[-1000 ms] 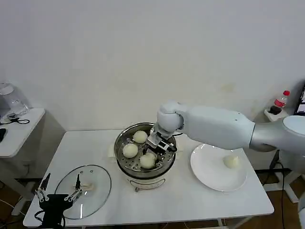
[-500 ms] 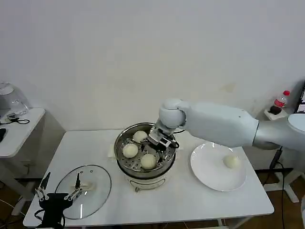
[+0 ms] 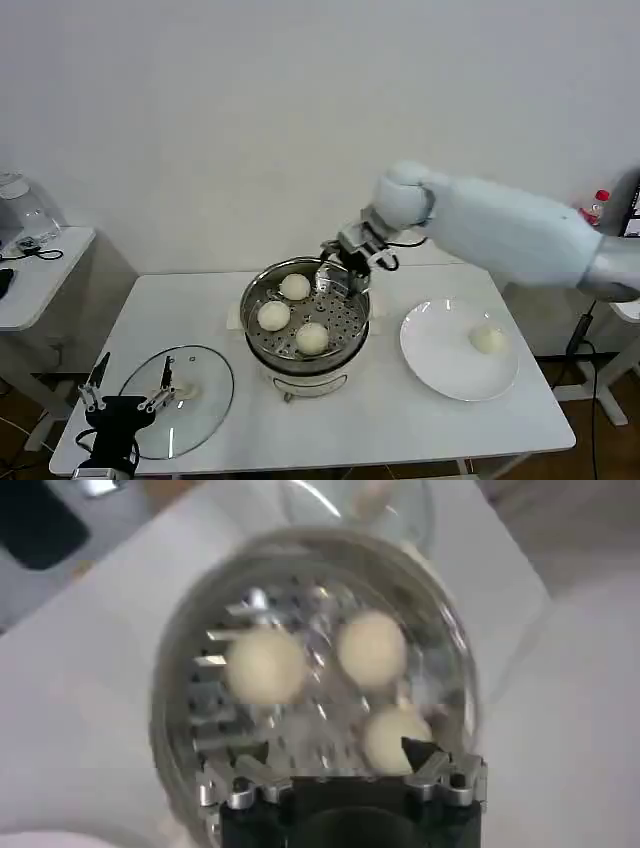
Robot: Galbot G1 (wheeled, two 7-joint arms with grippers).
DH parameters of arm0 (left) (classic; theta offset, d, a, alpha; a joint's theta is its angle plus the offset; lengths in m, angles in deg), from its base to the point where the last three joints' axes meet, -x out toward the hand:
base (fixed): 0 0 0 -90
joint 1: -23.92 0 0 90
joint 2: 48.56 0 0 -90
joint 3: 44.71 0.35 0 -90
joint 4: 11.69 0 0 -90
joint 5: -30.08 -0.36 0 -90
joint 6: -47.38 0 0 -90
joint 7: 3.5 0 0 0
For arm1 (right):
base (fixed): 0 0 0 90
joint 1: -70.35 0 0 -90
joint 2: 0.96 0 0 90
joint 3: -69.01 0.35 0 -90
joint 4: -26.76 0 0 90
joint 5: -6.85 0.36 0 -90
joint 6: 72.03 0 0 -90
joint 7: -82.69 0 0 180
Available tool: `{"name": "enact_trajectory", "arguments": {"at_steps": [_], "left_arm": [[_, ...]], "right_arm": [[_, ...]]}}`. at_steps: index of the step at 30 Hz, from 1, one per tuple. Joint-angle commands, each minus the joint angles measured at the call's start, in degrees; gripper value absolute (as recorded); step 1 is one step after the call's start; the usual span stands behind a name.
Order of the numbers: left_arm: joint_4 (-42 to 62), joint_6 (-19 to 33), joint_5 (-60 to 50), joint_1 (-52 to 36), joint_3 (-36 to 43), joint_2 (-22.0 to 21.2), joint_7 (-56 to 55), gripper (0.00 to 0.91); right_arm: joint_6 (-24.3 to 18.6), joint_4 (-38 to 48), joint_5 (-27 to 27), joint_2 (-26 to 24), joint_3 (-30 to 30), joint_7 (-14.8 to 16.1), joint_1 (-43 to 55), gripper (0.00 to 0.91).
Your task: Take steamed baozi put them in steamer then cover it.
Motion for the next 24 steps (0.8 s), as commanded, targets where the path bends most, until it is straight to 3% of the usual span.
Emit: {"name": "enact_trajectory", "arguments": {"at_steps": [1, 7, 11, 16, 21, 24], "left_arm": [[0.18, -0.13, 0.56, -0.85, 0.63, 0.58, 0.03, 0.907], [0.14, -0.30, 0.30, -1.77, 2.06, 0.83, 0.20, 0.907], [0.30, -0.24, 0.27, -1.63, 2.29, 0.96, 0.23, 0.907], [0.72, -0.07, 0.06, -1.03, 2.08, 0.83, 0.15, 0.907], [0.72, -0.02, -0.45, -0.27, 1.76, 0.51, 0.16, 0.907], [0.72, -0.04, -0.71, 0.05, 1.57, 0.35, 0.15, 0.907]], "right_arm": [[8.15, -4.50, -1.51, -22.21, 3.15, -2.24, -2.35, 0.907], [6.34, -8.26, -6.97, -31.37, 2.30, -1.56, -6.67, 0.907], [4.78, -8.79, -11.89, -34.89, 10.28, -1.08, -16.85, 0.907], [2.70, -4.83, -16.62, -34.75, 20.30, -1.56, -31.34, 0.907], [0.80, 1.34, -19.63, -30.95, 30.59, -1.93, -40.50, 0.907], [0.30, 4.82, -20.46, -28.76, 32.38, -1.85, -42.20, 0.907]]}}
